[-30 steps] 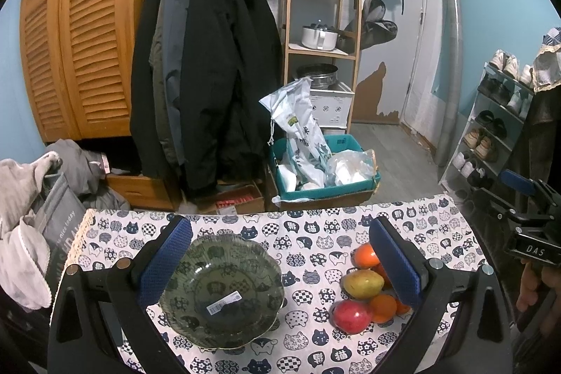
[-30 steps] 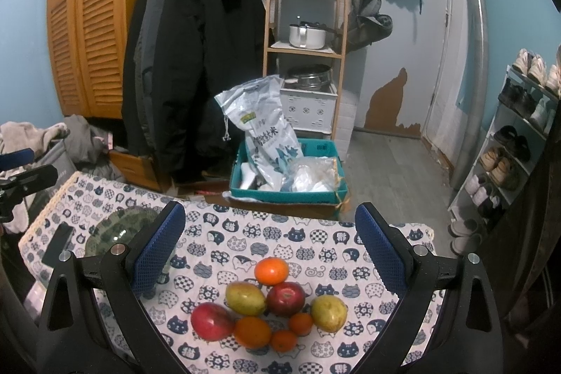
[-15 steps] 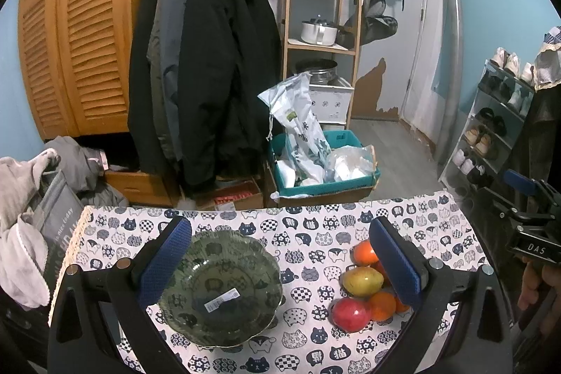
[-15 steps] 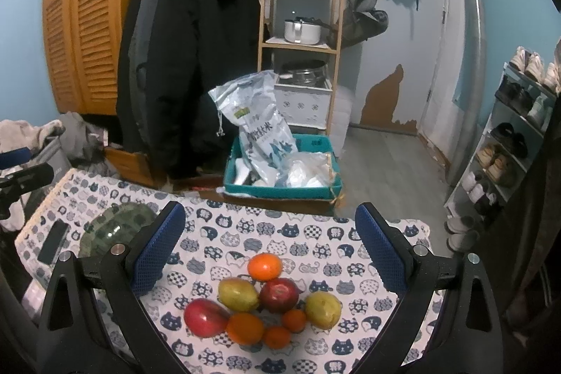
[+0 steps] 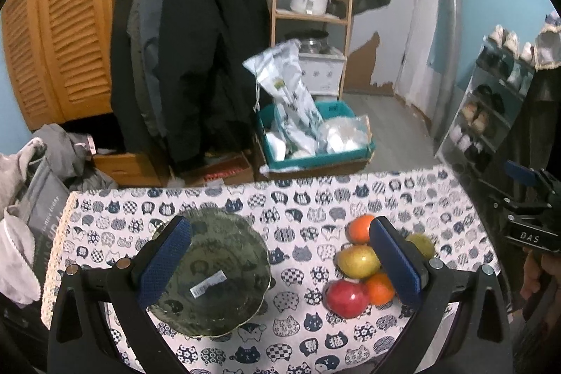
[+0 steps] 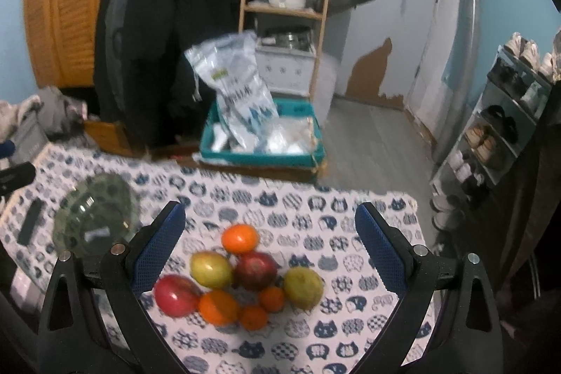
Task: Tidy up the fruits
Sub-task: 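Grasp the red apple with the left tool while the right tool grasps the green mango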
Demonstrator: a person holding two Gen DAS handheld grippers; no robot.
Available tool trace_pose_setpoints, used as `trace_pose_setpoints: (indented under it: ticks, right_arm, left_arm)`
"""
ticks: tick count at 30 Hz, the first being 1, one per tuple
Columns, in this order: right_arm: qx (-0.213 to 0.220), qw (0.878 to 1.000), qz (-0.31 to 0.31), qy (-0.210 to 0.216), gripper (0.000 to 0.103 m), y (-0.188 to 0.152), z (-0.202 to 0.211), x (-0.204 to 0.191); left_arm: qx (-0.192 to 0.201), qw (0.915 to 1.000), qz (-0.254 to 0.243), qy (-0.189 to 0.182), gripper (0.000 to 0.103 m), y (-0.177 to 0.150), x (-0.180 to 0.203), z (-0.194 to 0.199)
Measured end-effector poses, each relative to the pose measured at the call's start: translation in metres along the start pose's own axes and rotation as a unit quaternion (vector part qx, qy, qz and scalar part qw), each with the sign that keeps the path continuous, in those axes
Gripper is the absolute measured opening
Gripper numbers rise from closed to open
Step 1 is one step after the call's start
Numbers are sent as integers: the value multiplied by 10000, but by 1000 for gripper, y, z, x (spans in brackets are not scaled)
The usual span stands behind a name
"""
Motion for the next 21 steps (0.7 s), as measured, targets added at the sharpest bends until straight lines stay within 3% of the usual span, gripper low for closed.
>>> trace_pose_setpoints:
  ticks: [10, 21]
  right_arm:
    - [-798, 9964, -172, -224, 95, -45, -43, 27]
    - [-1703, 9826, -733, -130, 95, -102, -84, 55]
  left_arm:
    - [-922, 9953, -257, -166, 102, -39, 31, -59]
    - [-1842, 9820, -302, -286, 102, -81, 58, -109]
Point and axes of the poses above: each gripper's, at about its wrist camera, not at the fingertips, and z roughly against the way its jaws point, x to its right, y to its top, the point moved 5 cm from there along -z, roughly the way its jaws point, and after that the axes turned 7 degrees about y, right-handed, at the moved point
